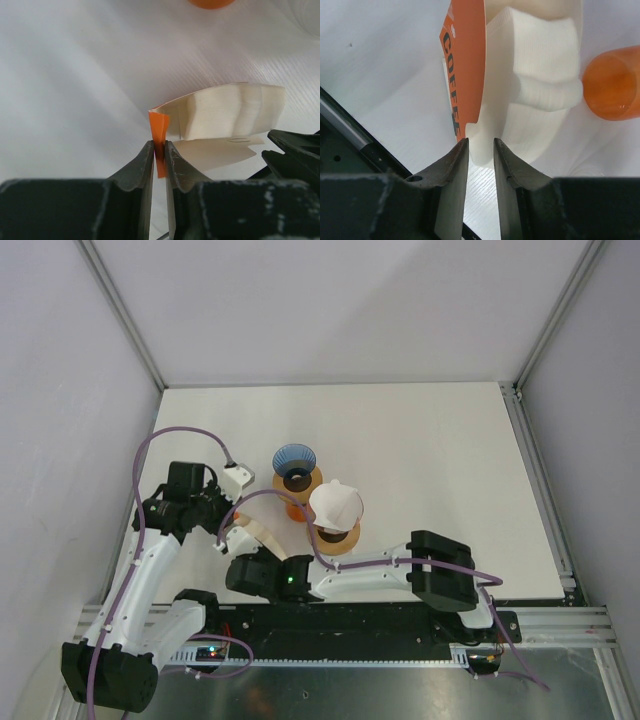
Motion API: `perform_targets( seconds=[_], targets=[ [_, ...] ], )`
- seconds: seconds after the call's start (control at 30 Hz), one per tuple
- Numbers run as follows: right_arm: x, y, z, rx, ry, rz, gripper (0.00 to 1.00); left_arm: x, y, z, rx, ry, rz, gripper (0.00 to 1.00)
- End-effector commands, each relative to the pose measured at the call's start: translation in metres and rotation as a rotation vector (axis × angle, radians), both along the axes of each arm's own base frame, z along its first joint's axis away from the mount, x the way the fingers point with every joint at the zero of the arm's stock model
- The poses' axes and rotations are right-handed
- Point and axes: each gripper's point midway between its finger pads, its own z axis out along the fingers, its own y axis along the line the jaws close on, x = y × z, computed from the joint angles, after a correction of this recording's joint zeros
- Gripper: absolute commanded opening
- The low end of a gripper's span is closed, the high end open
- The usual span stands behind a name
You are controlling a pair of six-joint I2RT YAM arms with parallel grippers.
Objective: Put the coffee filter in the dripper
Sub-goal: Pick up the coffee filter from the coffee filter holder.
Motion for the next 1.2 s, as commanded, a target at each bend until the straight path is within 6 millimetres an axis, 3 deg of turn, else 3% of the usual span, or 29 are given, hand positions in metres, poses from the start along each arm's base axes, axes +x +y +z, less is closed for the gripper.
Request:
perform_targets(
  seconds=[0.0, 0.57, 0.73, 0.93, 1.17],
  targets=[
    [-0.001, 0.012, 0.051, 0.122, -0.028, -0.018, 0.32, -0.001, -0.004, 0.000, -0.010, -0.001, -0.028, 0.18],
    [-0.004, 0.018, 0.017, 0.077, 0.055, 0.014, 0.34, -0.002, -0.003, -0.001, -0.007, -0.001, -0.028, 0.17],
    [0.001, 0.013, 0.019, 0.062, 0.030, -0.014, 0.35, -0.002, -0.003, -0.001, -0.005, -0.002, -0.028, 0.17],
    [0.005, 0.006, 0.035, 0.053, -0.042, -0.050, 0.41, -0.001, -0.003, -0.001, -0.008, 0.000, -0.028, 0.17],
    [0.001, 0.012, 0.022, 0.035, -0.018, -0.027, 0.40, -0.001, -0.004, 0.000, -0.011, -0.001, -0.026, 0.17]
  ],
)
